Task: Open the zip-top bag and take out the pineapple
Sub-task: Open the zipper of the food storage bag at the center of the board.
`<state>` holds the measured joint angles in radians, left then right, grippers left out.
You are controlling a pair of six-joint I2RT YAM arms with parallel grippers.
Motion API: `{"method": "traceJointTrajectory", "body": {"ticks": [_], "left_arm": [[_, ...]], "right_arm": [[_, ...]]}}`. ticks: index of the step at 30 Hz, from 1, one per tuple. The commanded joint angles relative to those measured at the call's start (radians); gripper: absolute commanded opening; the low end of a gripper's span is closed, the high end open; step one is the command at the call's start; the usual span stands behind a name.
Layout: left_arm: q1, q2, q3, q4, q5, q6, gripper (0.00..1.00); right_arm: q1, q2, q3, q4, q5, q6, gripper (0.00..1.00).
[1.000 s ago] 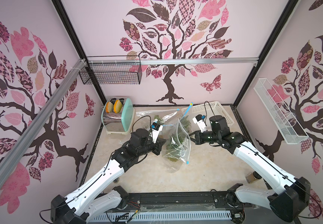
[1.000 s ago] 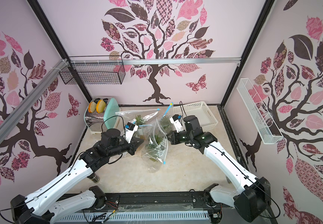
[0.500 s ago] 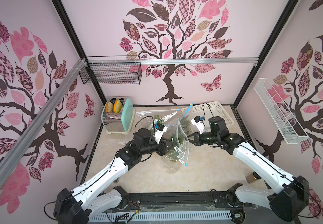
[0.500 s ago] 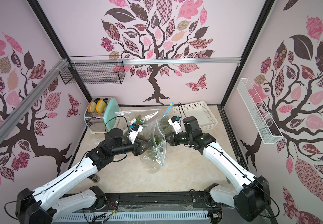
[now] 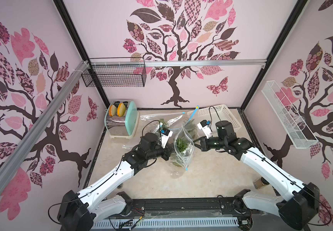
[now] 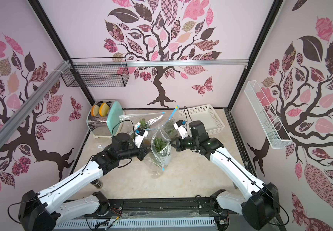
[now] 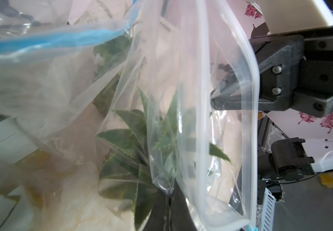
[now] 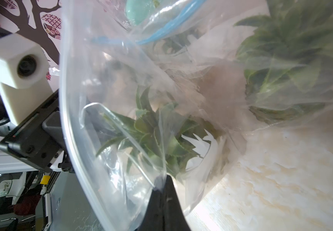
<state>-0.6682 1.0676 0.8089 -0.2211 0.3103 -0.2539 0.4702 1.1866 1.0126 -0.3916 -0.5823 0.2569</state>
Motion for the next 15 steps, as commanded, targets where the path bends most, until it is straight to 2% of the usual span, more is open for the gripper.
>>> {"method": "traceJointTrajectory", "body": {"ticks": [1,8,12,15], "left_arm": [[0.004,-0.074,-0.03,-0.051,-0.098,0.029,0.0],[0.004,-0.132,-0.07,-0.042,-0.086,0.003,0.0],[0.004,-0.127,-0.081,-0.002,-0.035,-0.008,0.0],[0.002,-0.118,-0.097,0.06,0.001,-0.043,0.0]], "right_arm": [[-0.023,-0.016,-0.026,-0.056,0.045,-0.041,0.0],[-0.051,-0.015,-0.043,-0.077,0.069,-0.053,0.0],[-0.05,-0.016,-0.012,-0.114,0.02,-0.063,0.0],[-0.035,-0.035,0.064,-0.193,0.031,-0.084,0.13]]}}
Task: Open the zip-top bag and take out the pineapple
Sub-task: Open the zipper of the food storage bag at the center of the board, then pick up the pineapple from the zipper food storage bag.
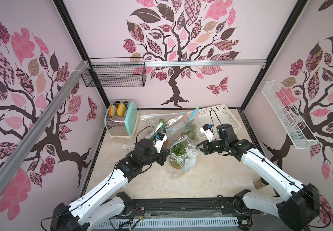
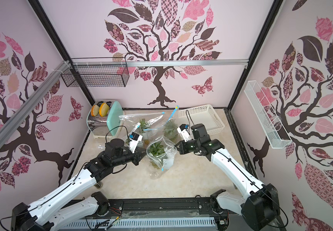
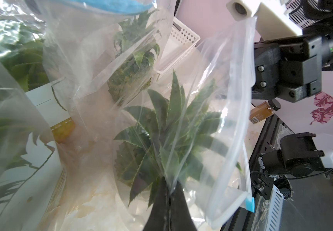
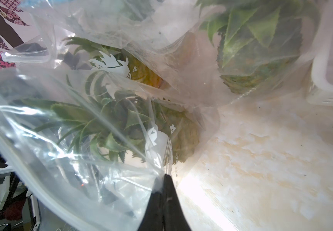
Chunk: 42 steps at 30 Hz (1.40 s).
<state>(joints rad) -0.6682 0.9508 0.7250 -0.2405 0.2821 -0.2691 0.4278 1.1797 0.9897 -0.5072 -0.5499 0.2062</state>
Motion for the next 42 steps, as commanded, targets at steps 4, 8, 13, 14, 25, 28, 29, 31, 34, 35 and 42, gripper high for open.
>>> {"method": "traceJointTrajectory", "body": {"ticks": [4,8,13,14,25,28,29,31,34,35,42], "left_arm": [[-0.003,-0.001,-0.02,0.124,0.045,-0.051,0.0],[-0.009,-0.006,-0.017,0.133,0.048,-0.051,0.0],[-0.014,-0.01,-0.024,0.143,0.049,-0.057,0.0],[-0.015,-0.011,-0.027,0.146,0.049,-0.06,0.0],[-0.024,-0.023,-0.053,0.162,0.051,-0.066,0.0],[-0.024,-0.018,-0.058,0.17,0.054,-0.069,0.0],[-0.024,-0.017,-0.058,0.172,0.055,-0.068,0.0],[-0.024,-0.015,-0.062,0.177,0.055,-0.068,0.0],[-0.024,-0.01,-0.07,0.187,0.057,-0.07,0.0],[-0.024,-0.009,-0.073,0.191,0.06,-0.07,0.0],[-0.024,-0.005,-0.086,0.227,0.077,-0.078,0.0]], "right_arm": [[0.092,-0.057,0.242,-0.196,0.08,-0.045,0.27],[0.216,-0.035,0.374,-0.255,0.145,-0.016,0.31],[0.346,0.026,0.406,-0.203,0.171,0.028,0.34],[0.357,0.046,0.401,-0.189,0.177,0.035,0.35],[0.359,0.218,0.385,-0.121,0.281,0.036,0.51],[0.359,0.255,0.411,-0.125,0.293,0.033,0.54],[0.359,0.268,0.42,-0.13,0.296,0.031,0.55],[0.359,0.288,0.434,-0.134,0.307,0.03,0.63],[0.359,0.307,0.447,-0.126,0.32,0.03,0.67],[0.36,0.313,0.453,-0.126,0.332,0.032,0.67],[0.359,0.37,0.48,-0.127,0.362,0.054,0.66]]}}
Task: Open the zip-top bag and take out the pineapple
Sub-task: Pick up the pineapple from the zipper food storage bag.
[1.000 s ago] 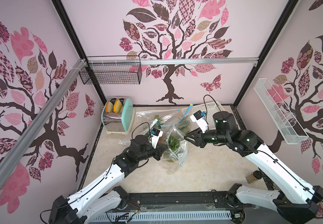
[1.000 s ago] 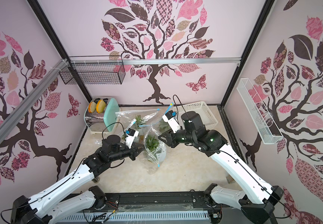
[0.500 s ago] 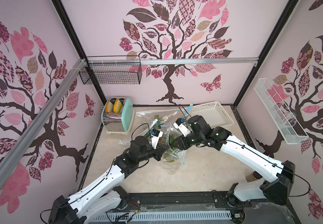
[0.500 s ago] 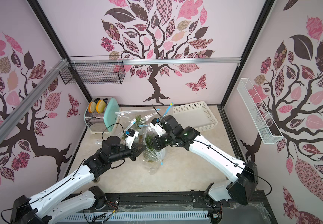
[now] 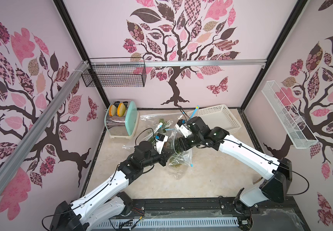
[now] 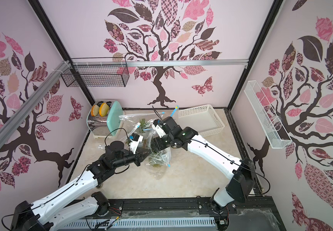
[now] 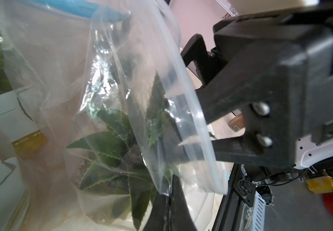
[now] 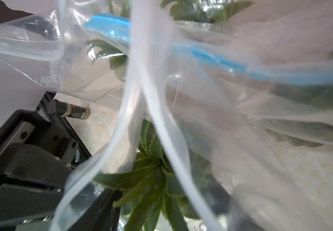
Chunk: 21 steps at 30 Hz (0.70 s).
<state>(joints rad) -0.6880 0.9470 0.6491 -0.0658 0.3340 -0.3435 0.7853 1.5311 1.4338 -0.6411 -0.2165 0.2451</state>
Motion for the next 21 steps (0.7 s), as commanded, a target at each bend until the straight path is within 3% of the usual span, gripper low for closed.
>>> {"method": "traceJointTrajectory", "body": {"ticks": [1,8,9,12,13,14,17,18,21], "left_arm": [[-0.004,0.002,-0.009,0.055,0.027,-0.003,0.0],[-0.004,0.009,-0.015,0.067,0.031,-0.006,0.0],[-0.004,0.011,-0.016,0.069,0.032,-0.007,0.0],[-0.004,0.013,-0.014,0.067,0.03,-0.01,0.0],[-0.004,0.01,-0.013,0.061,0.023,-0.013,0.04],[-0.004,0.005,-0.011,0.052,0.015,-0.015,0.15],[-0.004,-0.029,-0.003,0.016,-0.014,-0.029,0.51],[-0.004,-0.044,-0.001,0.007,-0.02,-0.034,0.58],[-0.002,-0.106,0.0,-0.02,-0.044,-0.069,0.65]], "right_arm": [[0.002,0.029,0.034,0.01,0.029,0.021,0.65],[0.003,0.08,-0.013,0.038,0.025,0.053,0.59],[0.003,0.085,-0.02,0.041,0.028,0.055,0.53],[0.004,0.088,-0.042,0.059,0.034,0.064,0.17],[0.003,0.083,-0.043,0.059,0.039,0.066,0.08],[0.002,0.073,-0.04,0.054,0.04,0.066,0.01],[-0.008,0.015,-0.042,0.053,0.038,0.064,0.0],[-0.018,-0.008,-0.044,0.05,0.027,0.06,0.0],[-0.056,-0.085,-0.027,0.014,-0.011,0.039,0.0]]}}
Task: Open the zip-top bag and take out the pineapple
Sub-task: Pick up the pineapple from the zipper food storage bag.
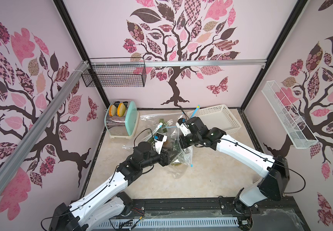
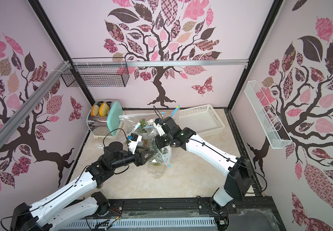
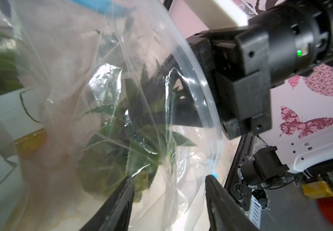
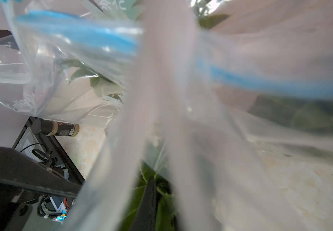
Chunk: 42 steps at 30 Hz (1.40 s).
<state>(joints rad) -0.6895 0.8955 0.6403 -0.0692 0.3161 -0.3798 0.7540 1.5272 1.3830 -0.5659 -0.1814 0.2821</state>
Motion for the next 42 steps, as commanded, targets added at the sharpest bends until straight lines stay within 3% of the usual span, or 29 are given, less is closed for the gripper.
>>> {"method": "traceJointTrajectory", "body": {"ticks": [1,3,8,14,21,27,37,42], "left_arm": [[0.001,-0.08,0.011,-0.026,-0.021,-0.048,0.68],[0.003,-0.121,0.012,-0.036,-0.006,-0.081,0.77],[0.029,-0.177,-0.037,0.038,0.052,-0.244,0.87],[0.034,-0.122,-0.197,0.39,0.109,-0.473,0.89],[0.035,-0.106,-0.342,0.773,0.077,-0.697,0.94],[0.034,-0.111,-0.397,0.861,0.08,-0.695,0.97],[-0.019,0.122,-0.402,1.134,0.117,-0.691,0.97],[-0.053,0.174,-0.353,1.166,0.106,-0.651,0.96]], "right_arm": [[-0.037,-0.107,0.034,-0.08,-0.057,-0.009,0.0],[-0.061,-0.153,0.061,-0.119,-0.069,-0.029,0.0],[-0.107,-0.219,0.213,-0.263,-0.089,-0.084,0.0],[-0.109,-0.215,0.447,-0.403,-0.125,-0.149,0.0],[-0.109,-0.203,0.578,-0.445,-0.135,-0.187,0.0],[-0.109,-0.192,0.615,-0.394,-0.196,-0.163,0.0],[-0.109,-0.114,0.785,-0.371,-0.248,-0.137,0.0],[-0.11,-0.085,0.835,-0.345,-0.286,-0.119,0.0]]}}
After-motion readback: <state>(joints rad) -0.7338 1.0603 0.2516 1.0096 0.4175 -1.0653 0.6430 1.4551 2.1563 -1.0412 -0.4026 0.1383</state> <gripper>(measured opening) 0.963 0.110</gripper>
